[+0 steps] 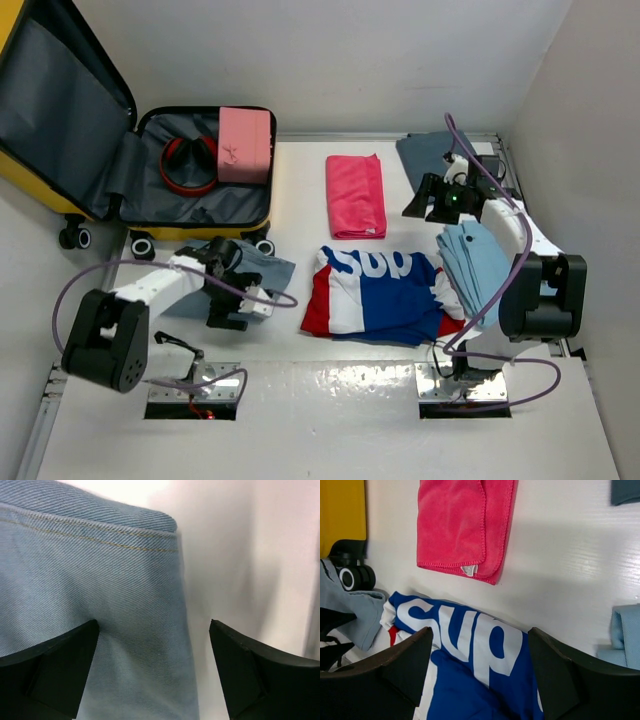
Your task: Pack the luggage
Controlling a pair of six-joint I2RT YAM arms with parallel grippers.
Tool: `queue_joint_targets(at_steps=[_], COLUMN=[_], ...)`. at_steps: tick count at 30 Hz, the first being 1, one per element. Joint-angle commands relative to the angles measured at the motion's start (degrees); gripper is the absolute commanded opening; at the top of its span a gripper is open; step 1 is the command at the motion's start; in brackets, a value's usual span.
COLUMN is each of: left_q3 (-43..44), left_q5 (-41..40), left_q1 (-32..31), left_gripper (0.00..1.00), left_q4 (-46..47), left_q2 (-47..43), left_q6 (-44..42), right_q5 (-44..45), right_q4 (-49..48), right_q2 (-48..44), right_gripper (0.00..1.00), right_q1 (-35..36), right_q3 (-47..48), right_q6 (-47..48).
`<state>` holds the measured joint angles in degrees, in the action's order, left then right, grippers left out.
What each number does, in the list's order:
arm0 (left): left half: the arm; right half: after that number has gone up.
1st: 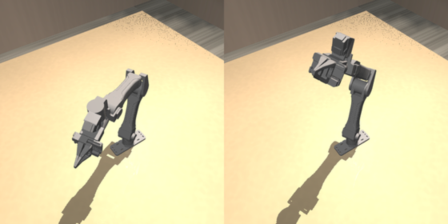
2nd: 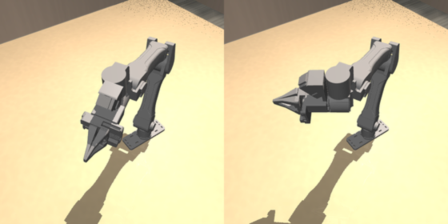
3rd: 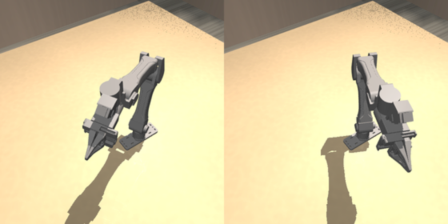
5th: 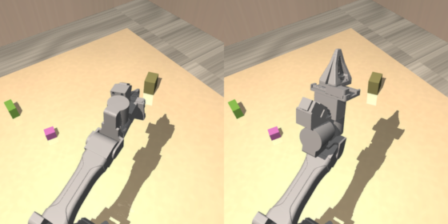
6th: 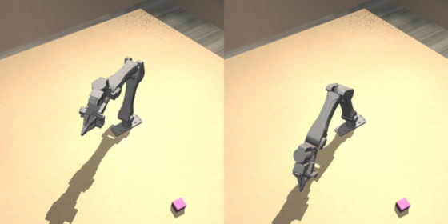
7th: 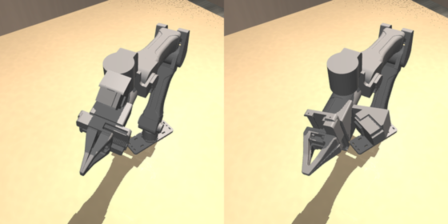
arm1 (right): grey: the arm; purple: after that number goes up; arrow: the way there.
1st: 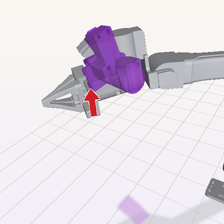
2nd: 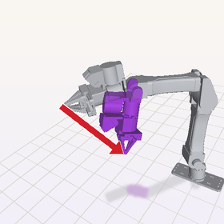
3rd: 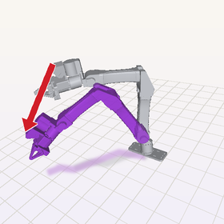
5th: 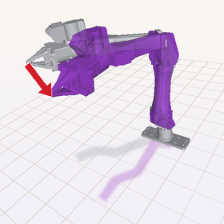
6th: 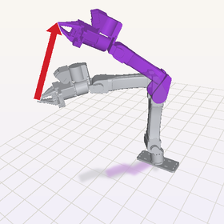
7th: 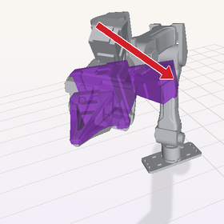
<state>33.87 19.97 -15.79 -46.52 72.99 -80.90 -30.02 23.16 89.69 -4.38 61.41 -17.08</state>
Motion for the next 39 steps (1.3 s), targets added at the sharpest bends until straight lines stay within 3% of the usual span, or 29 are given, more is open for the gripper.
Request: queue_joint_targets(at_steps=[1,3,4,6,7,10,12,15,17,20,24,28,33,39], left_q3=[2.2,3.7,5.5,8.6,9.9,16.3,20.1,32.4,37.8,45.7,49.2,50.8,68.0,82.7], left_q5=[-3.1,-3.1,-1.4,1.7,2.8,7.5,10.5,13.2,13.3,12.7,12.2,7.2,10.3,6.1], left_q1=[-0.3,-0.3,0.2,0.9,0.9,2.5,4.0,6.5,8.1,13.0,21.3,23.9,32.0,31.9], left_gripper=[0.97,0.83,0.66,0.49,0.29,0.02,0.00,0.00,0.00,0.00,0.00,0.00,0.00,0.00], left_q4=[8.2,8.2,8.2,8.2,7.5,2.7,0.2,-8.2,-17.2,-22.8,-19.9,-10.4,-10.4,-5.1], left_q2=[7.2,9.4,10.0,10.0,8.8,6.4,5.1,3.4,4.1,5.5,8.3,13.3,28.5,37.9], left_q6=[7.2,8.4,8.4,10.3,10.9,12.3,14.8,15.3,13.4,14.9,16.8,22.0,26.2,28.3], right_q5=[0.8,1.0,1.4,1.7,1.7,1.7,1.7,1.8,1.7,1.5,1.6,1.5,2.0,2.9], right_q4=[-0.7,-1.4,-1.4,-2.1,-2.2,-2.9,-2.9,-3.4,-3.8,-4.5,-5.5,-5.7,-5.0,-5.0], right_q2=[0.6,1.0,1.1,0.8,0.7,0.6,0.6,0.6,0.4,1.1,2.7,4.8,7.1,7.8], right_gripper=[0.76,0.76,0.76,0.76,0.76,0.76,0.75,0.75,0.75,0.75,0.75,0.75,0.75,0.75], right_q1=[-0.4,-0.2,-0.2,-0.3,-0.2,-0.4,-0.3,-0.3,-0.2,0.1,0.7,2.1,3.2,3.9], right_q3=[3.5,4.1,4.0,4.1,4.1,3.5,3.3,3.0,2.7,2.8,3.2,5.8,9.7,10.0], right_q6=[-0.8,-1.4,-1.5,-1.9,-2.0,-2.2,-2.2,-2.5,-3.0,-3.2,-4.1,-4.5,-4.1,-4.3])
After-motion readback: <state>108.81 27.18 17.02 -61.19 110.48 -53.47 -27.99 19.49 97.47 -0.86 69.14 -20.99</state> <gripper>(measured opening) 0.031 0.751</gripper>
